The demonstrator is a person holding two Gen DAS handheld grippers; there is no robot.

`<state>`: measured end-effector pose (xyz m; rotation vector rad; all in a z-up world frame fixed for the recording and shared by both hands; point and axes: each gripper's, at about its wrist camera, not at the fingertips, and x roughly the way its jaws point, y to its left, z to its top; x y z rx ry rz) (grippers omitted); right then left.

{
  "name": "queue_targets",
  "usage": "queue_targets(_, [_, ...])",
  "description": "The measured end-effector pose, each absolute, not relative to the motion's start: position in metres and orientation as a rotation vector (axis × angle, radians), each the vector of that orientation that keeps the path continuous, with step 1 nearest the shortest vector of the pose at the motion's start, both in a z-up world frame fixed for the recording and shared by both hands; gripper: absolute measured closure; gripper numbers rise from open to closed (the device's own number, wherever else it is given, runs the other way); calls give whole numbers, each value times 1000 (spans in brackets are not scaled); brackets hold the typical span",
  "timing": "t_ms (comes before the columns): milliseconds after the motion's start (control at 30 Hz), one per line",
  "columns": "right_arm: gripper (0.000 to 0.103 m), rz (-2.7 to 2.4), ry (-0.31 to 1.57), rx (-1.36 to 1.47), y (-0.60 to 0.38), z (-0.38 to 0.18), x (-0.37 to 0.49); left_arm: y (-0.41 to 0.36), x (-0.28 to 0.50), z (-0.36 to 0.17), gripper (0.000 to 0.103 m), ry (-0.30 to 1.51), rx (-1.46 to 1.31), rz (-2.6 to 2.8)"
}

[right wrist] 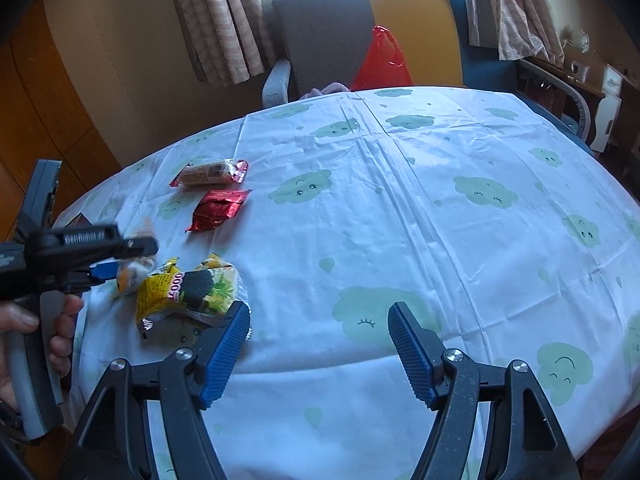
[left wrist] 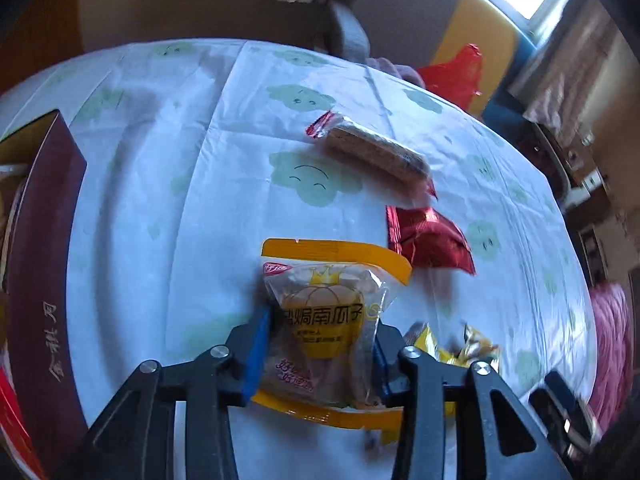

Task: Organize snacks
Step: 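Grasp the orange-trimmed bun bag with left gripper while right gripper grasps granola bar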

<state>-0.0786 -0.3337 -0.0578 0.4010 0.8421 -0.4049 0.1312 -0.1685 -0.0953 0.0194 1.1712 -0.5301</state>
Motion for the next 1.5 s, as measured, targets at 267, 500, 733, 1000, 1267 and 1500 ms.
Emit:
queue_targets(267, [31, -331, 843, 403, -333, -54, -63, -140, 87, -93, 61, 1045, 202, -559])
queue_targets(500, [32, -143, 841, 356, -321, -39, -18, -140, 76, -101, 60, 999, 217, -569])
queue_targets(733, [38, -17, 883, 217, -314, -30, 60, -138, 72, -101, 60, 977, 201, -580])
queue_targets(1000, [39, 62, 989, -37, -295, -42, 165, -135, 69, -102, 60, 956, 181, -581])
queue_targets(1267, [74, 108, 1113, -180, -284, -81, 215, -131, 69, -102, 60, 958, 162, -589])
queue_targets(1500, [74, -77, 1046, -79, -325, -56, 185, -132, 68, -102, 60, 949, 166, -587])
